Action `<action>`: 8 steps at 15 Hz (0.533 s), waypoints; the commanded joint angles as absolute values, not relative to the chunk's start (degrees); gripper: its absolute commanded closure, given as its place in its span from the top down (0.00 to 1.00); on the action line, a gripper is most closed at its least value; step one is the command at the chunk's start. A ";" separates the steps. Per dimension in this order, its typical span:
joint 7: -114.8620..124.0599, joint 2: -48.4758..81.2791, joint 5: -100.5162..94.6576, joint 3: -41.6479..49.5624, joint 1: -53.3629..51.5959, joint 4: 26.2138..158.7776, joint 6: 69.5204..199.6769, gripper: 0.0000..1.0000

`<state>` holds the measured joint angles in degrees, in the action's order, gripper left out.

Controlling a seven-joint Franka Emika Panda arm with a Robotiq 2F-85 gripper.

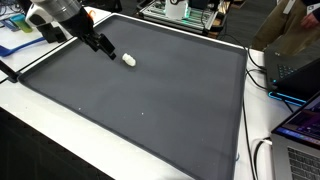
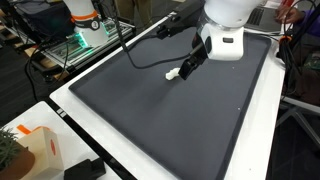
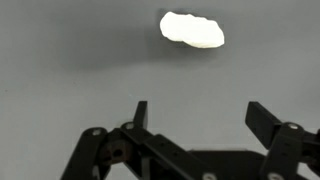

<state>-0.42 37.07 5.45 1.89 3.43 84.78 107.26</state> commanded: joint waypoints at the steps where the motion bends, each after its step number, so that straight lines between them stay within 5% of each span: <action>1: -2.17 27.43 7.25 0.58 4.07 98.58 112.41 1.00; 8: -1.58 24.79 6.20 0.95 3.42 100.94 110.96 1.00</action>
